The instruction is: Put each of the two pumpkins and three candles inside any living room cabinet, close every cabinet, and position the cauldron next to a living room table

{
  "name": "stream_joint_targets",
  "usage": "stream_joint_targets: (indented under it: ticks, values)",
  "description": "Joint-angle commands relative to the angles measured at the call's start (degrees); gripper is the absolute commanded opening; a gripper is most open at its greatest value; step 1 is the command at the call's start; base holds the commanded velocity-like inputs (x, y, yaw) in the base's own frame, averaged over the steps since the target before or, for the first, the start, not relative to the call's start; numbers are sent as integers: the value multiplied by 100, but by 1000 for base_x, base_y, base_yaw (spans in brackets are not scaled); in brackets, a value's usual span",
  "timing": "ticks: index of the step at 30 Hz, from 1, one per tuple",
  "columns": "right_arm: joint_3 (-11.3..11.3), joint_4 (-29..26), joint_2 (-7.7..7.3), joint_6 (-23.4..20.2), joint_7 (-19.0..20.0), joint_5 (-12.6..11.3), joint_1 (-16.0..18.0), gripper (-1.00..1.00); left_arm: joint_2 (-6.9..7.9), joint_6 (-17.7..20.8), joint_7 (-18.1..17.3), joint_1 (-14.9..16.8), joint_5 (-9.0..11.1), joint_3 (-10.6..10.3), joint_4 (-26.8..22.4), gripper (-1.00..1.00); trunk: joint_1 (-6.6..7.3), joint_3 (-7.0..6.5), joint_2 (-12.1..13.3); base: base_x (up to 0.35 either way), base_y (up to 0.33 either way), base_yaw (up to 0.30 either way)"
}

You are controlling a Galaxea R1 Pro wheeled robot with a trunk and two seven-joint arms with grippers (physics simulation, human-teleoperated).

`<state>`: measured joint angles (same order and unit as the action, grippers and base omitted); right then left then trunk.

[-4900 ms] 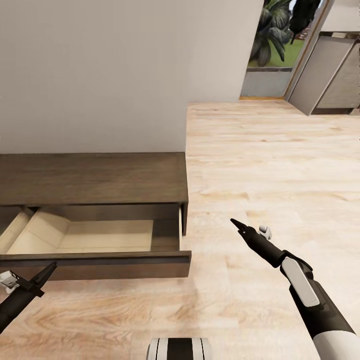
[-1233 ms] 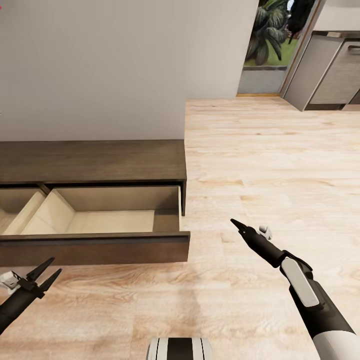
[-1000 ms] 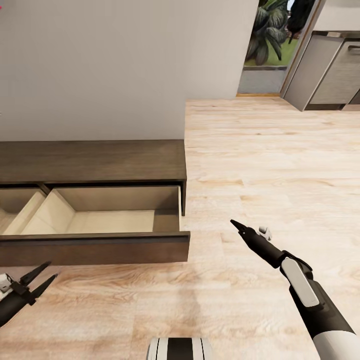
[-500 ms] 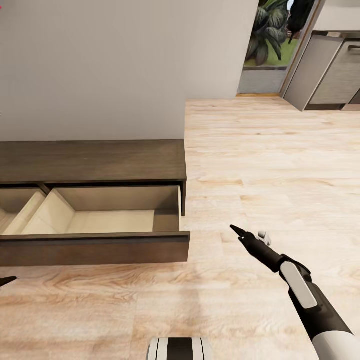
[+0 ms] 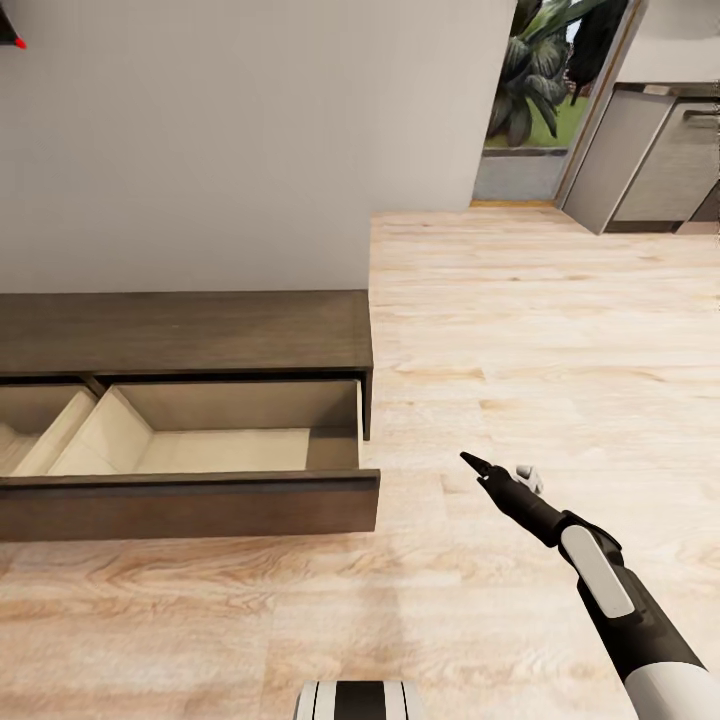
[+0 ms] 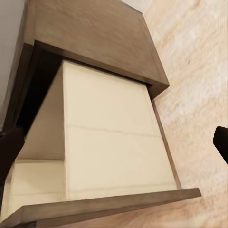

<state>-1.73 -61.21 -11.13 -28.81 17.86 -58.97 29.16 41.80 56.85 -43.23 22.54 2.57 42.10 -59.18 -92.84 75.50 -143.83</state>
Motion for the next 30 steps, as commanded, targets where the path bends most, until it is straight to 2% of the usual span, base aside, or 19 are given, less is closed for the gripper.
stream_joint_targets:
  ticks: [1, 4, 6, 8, 11, 16, 21, 30]
  values:
    - [-11, -1, 0, -40, 7, -23, 2, 100, 13, 46, -1, 4, 11, 10, -5, 100, 3, -19, 0, 0, 0, 0]
    - [-6, -17, -3, -50, -30, -8, 2, 100, 182, 48, -1, 5, -105, 9, 28, 100, 11, -85, 4, 0, 0, 0]
    - [5, -27, -2, -48, -231, 5, 2, 100, 233, 49, -1, 5, -191, -12, 67, 100, 16, -130, 7, 0, 0, 0]
    - [10, -29, 1, -47, -411, 3, 2, 100, 243, 50, -1, 5, -228, -45, 79, 100, 21, -174, 9, 0, 0, 0]
    - [25, -29, 4, -43, -886, 43, 2, 100, 248, 48, -1, -1, -296, -88, 82, 100, 29, -240, 13, 0, 0, 0]
    - [79, -23, 9, -48, -1667, 128, 2, 100, 250, 52, -8, -3, -681, -78, 89, 100, 42, -351, 20, -53, 0, 0]
    - [280, -92, 5, -41, -1764, 145, 2, 100, 247, 51, -10, -4, -759, -83, 65, 100, 55, -462, 27, -128, 0, 0]
    - [305, -119, -3, -36, -1763, 123, 2, 100, 241, 49, -10, -3, -775, -80, 45, 100, 78, -661, 39, -8, 0, 0]
